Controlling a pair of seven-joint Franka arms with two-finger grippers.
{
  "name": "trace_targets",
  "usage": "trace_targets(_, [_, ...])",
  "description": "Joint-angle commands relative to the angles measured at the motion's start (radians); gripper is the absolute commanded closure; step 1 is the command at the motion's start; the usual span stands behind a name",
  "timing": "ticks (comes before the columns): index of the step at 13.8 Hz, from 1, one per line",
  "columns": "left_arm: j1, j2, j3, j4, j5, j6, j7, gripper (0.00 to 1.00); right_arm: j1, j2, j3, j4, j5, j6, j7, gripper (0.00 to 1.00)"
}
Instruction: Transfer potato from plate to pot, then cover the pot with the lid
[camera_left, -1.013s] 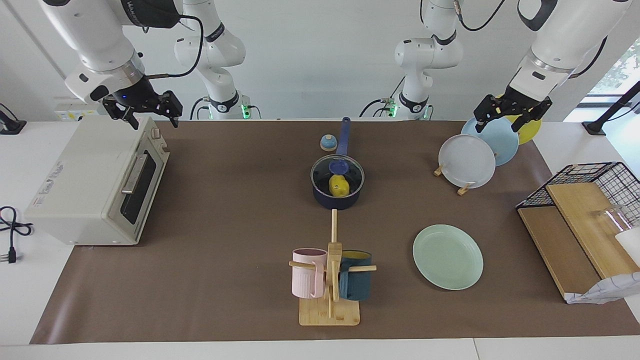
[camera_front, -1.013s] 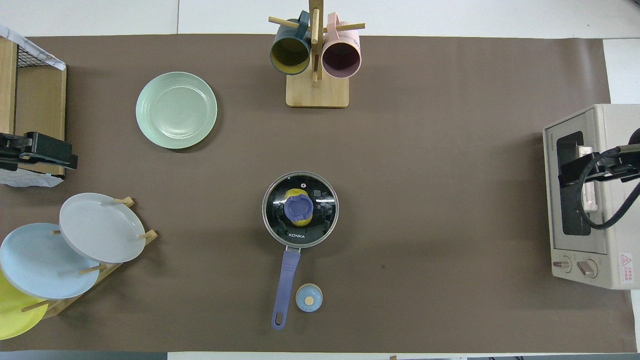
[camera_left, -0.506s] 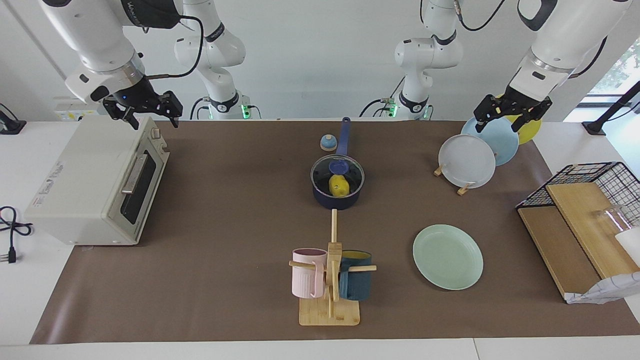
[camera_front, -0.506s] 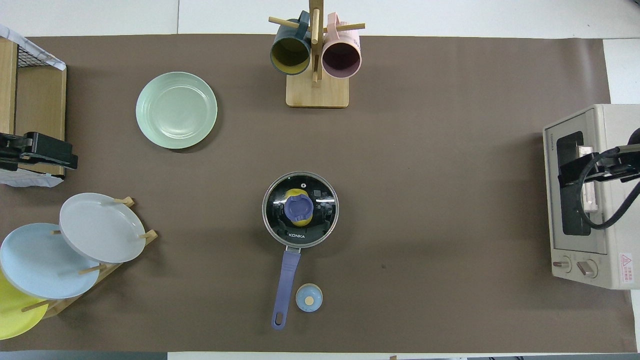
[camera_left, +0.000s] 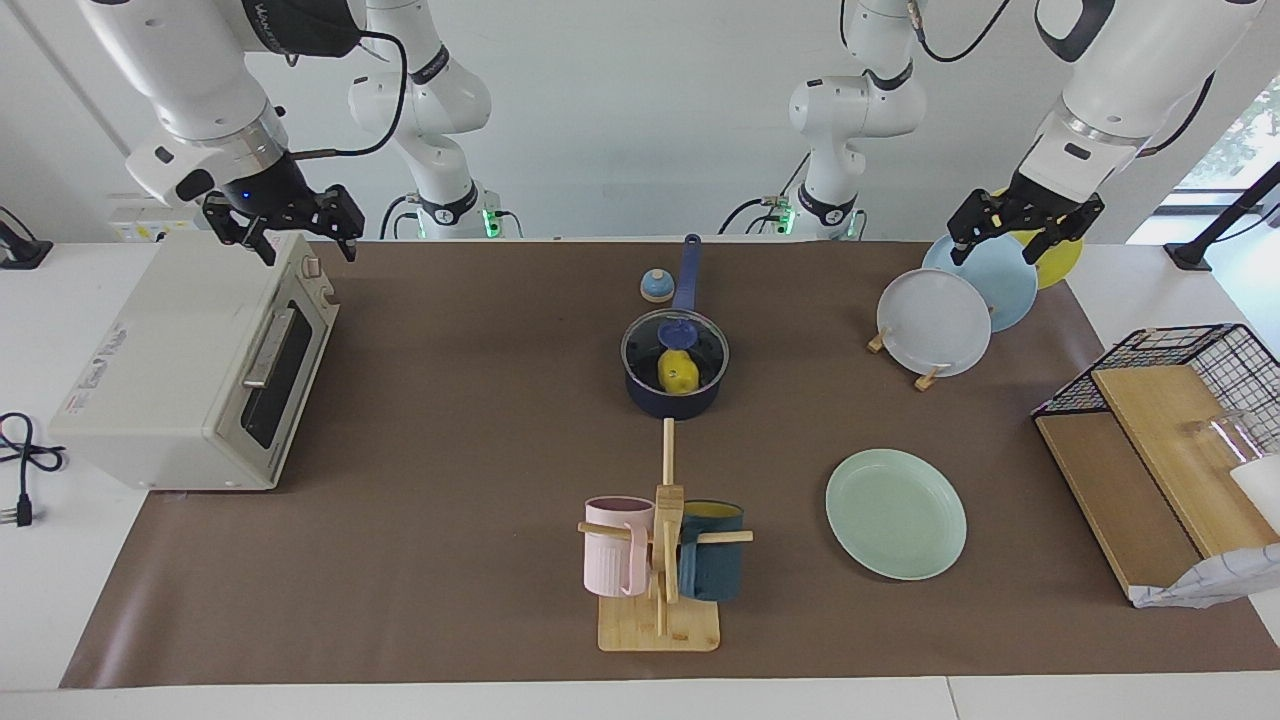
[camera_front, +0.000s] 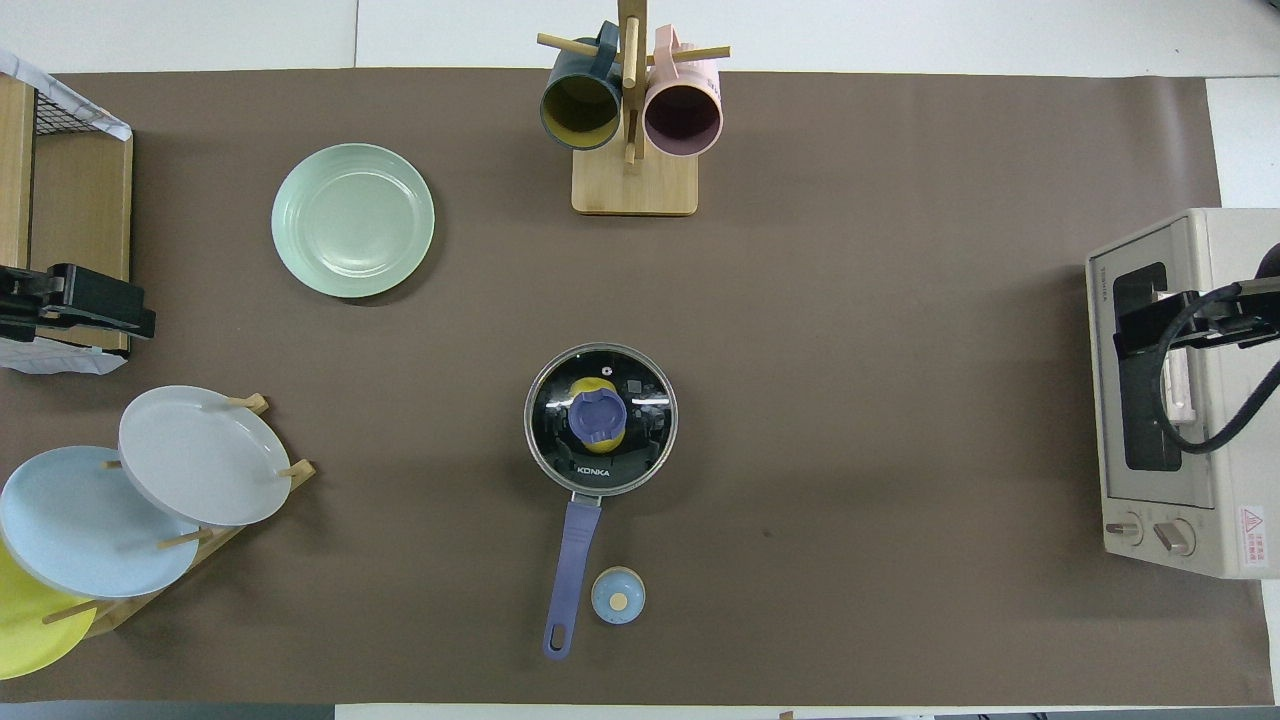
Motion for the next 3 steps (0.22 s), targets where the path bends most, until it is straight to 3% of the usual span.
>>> trace_targets(1, [0.010, -0.025, -0.006, -0.025, -0.009, 0.006, -0.007, 0.00, -0.024, -0.008, 0.018, -0.013, 0.014, 0.021, -0.006, 0.00])
trace_targets(3, [0.010, -0.025, -0.006, -0.025, -0.009, 0.006, -0.007, 0.00, -0.024, -0.008, 0.016, -0.013, 0.014, 0.019, -0.007, 0.00])
